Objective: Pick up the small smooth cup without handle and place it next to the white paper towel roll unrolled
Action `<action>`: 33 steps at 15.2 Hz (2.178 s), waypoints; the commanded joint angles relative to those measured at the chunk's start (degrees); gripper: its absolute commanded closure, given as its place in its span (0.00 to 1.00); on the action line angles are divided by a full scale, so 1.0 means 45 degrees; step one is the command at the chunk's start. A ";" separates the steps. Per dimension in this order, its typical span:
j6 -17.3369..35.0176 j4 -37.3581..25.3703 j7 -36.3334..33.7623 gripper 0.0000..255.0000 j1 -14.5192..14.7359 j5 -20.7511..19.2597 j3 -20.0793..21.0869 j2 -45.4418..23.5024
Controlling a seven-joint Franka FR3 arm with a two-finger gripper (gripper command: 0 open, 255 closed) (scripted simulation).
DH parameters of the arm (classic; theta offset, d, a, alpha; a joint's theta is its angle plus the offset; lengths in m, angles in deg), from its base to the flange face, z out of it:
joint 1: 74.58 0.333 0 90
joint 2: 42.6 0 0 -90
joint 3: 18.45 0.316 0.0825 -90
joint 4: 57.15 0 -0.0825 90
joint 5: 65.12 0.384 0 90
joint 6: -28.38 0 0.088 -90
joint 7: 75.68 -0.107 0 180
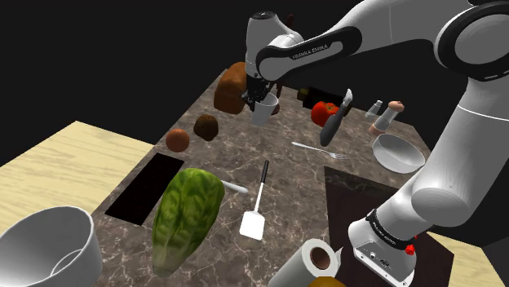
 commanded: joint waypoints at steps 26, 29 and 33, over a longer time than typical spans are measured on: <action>-0.3833 -0.2639 0.1196 1.00 -0.0014 0.0843 0.0218 0.1377; -0.4313 -0.3085 0.1308 1.00 0.0000 0.0888 0.0231 0.1425; -0.4968 -0.3733 0.1453 1.00 0.0026 0.0931 0.0247 0.1447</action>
